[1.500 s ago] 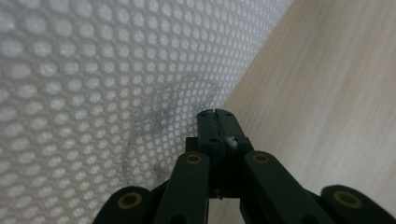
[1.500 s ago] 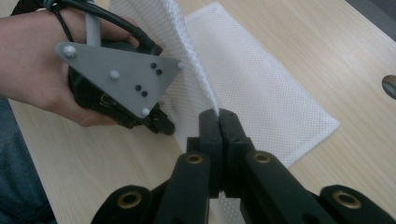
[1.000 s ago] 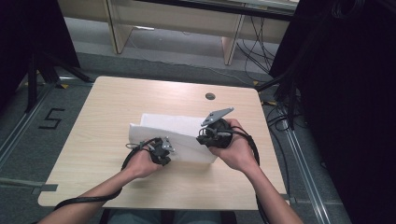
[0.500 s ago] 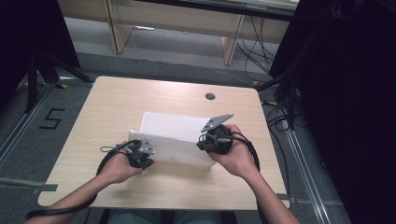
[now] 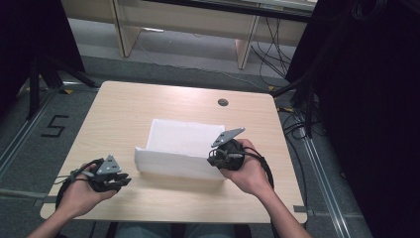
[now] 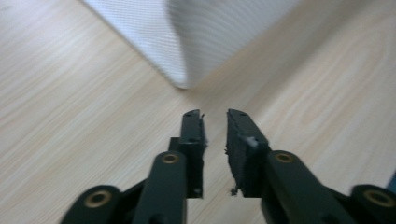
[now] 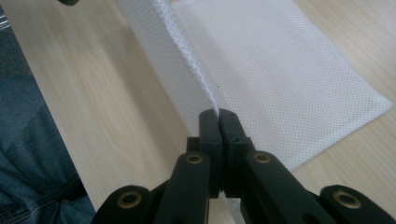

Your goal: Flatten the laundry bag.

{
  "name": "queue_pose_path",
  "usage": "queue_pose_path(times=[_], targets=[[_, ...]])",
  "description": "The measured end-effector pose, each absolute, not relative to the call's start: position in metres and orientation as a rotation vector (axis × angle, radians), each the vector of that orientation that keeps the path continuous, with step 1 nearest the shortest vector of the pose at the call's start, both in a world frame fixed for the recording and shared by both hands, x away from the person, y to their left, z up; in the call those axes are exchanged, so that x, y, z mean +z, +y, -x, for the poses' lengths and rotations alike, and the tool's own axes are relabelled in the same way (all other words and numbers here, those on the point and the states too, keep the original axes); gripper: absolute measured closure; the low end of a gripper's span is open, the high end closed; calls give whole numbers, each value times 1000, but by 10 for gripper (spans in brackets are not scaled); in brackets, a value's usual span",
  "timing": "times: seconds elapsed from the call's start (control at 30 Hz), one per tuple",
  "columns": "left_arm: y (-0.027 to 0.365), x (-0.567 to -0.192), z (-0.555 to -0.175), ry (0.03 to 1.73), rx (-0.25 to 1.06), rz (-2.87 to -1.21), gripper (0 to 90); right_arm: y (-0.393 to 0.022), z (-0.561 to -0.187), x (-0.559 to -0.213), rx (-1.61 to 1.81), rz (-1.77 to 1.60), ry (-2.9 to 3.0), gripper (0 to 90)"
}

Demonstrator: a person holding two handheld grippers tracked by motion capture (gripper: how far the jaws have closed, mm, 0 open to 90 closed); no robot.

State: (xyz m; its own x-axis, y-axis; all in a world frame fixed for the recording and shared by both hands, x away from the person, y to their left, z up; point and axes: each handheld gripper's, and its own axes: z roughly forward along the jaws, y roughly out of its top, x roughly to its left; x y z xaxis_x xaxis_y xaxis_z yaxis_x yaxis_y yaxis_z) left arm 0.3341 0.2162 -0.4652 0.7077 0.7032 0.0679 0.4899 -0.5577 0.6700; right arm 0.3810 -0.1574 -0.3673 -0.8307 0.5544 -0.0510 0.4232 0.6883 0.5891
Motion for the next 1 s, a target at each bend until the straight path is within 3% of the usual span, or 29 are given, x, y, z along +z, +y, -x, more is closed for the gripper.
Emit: queue_pose_path(times=[0.13,0.33,0.5,0.53,0.57,1.0], targets=[[223,-469,-333,999,485,-2158,607,-157,-376,-371,836,-791,2685,900],[230,-461,-334,995,559,-2159,505,-158,-372,-380,854,-778,2715,900],[229,-463,-335,1053,592,-2061,484,-159,-366,-389,854,-812,2724,900],[234,-460,-336,1021,598,-2132,482,-158,-365,-392,858,-813,2728,900],[231,-463,-336,1062,590,-2049,482,-158,-365,-394,855,-797,2731,900],[227,-457,-339,1052,600,-1991,496,-153,-352,-414,789,-766,2823,900]])
